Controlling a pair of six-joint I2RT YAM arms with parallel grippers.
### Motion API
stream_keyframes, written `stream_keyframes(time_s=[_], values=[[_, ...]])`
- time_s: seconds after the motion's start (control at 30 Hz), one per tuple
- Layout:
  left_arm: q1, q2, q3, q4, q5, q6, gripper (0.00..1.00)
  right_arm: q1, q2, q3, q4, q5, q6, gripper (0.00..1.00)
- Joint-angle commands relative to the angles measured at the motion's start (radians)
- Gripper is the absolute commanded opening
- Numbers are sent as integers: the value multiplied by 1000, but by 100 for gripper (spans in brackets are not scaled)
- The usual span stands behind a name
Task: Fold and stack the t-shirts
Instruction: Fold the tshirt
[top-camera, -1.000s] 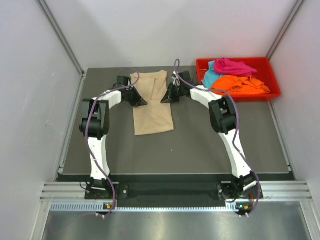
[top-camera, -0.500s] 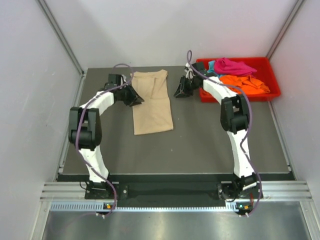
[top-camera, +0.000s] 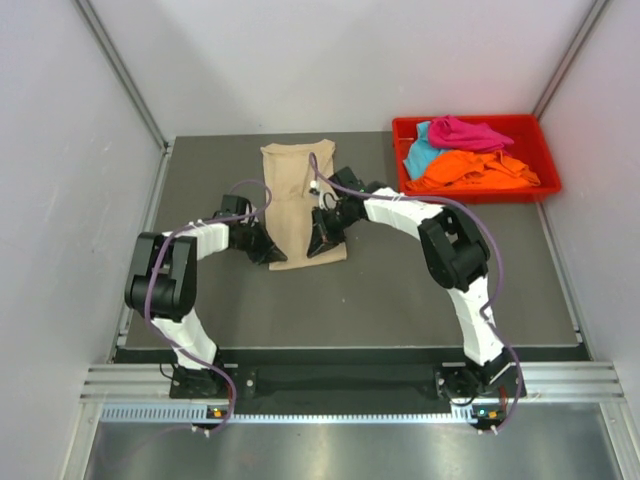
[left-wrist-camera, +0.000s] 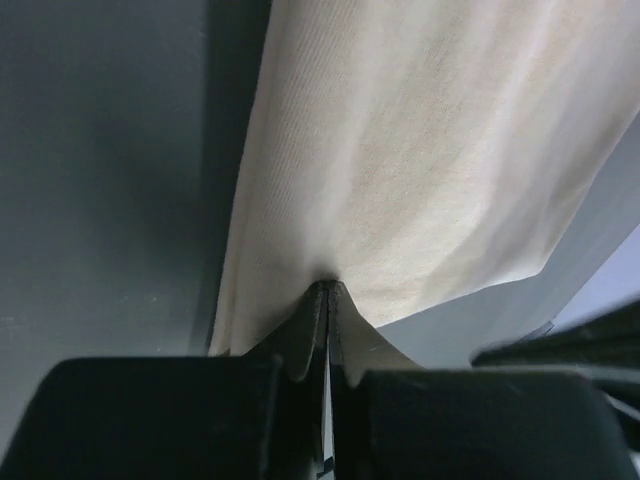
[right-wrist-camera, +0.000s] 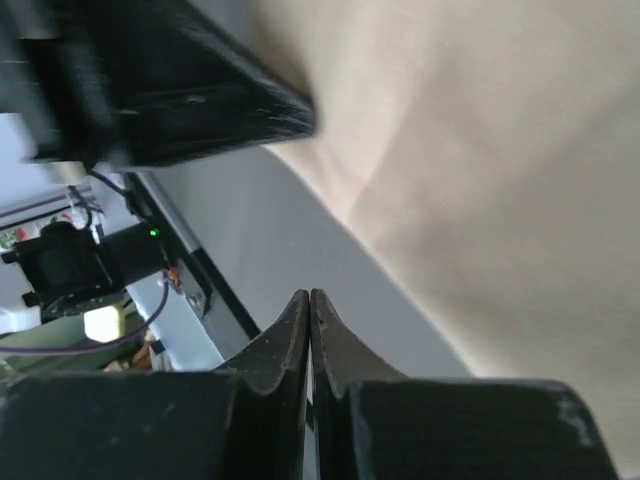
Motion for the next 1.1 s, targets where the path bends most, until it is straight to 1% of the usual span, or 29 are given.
stream_keyframes(time_s=[0.0,0.1,0.3,0.33,0.43,0.47,0.5,0.53,0.57,0.6,0.63,0.67,0.7,0.73,0.77,0.83,0.97,1.0,1.07], values=[[9,40,-7,12,-86,57,0,-59,34,-38,33,-24,-13,0],[14,54,-19,15,-105,59,0,-107,37,-106,40,-19,-36,0],[15,44,-70,-2,-140,82,0,-219,-18,-305,71,-4,-91,0],[15,38,-79,-1,-140,86,0,-248,-30,-360,79,8,-97,0],[17,-7,-98,-27,-126,103,0,-282,-111,-458,82,38,-116,0],[15,-30,-98,-44,-120,108,0,-291,-172,-477,77,50,-123,0],[15,-88,-99,-56,-114,111,2,-291,-203,-492,70,67,-137,0],[14,-125,-98,-94,-109,111,6,-289,-266,-521,53,93,-142,2],[15,-203,-95,-114,-106,111,18,-289,-292,-537,51,102,-139,7],[15,-238,-92,-133,-112,105,26,-289,-322,-555,69,105,-122,11],[15,-272,-90,-174,-125,102,33,-285,-370,-599,95,108,-99,16],[15,-332,-90,-189,-131,96,38,-280,-391,-626,135,105,-69,34],[15,-358,-93,-203,-135,79,46,-273,-409,-653,237,99,3,41],[15,-378,-99,-203,-140,67,48,-250,-417,-692,284,88,34,52],[15,-406,-124,-199,-141,53,51,-237,-412,-698,319,90,65,56],[17,-410,-160,-171,-146,7,53,-190,-383,-693,390,120,131,63],[23,-363,-255,-81,-135,-70,52,-156,-337,-687,482,180,232,63],[24,-345,-265,-50,-140,-93,51,-153,-333,-689,502,193,264,63],[26,-328,-274,-41,-160,-113,51,-147,-325,-684,501,240,289,62]])
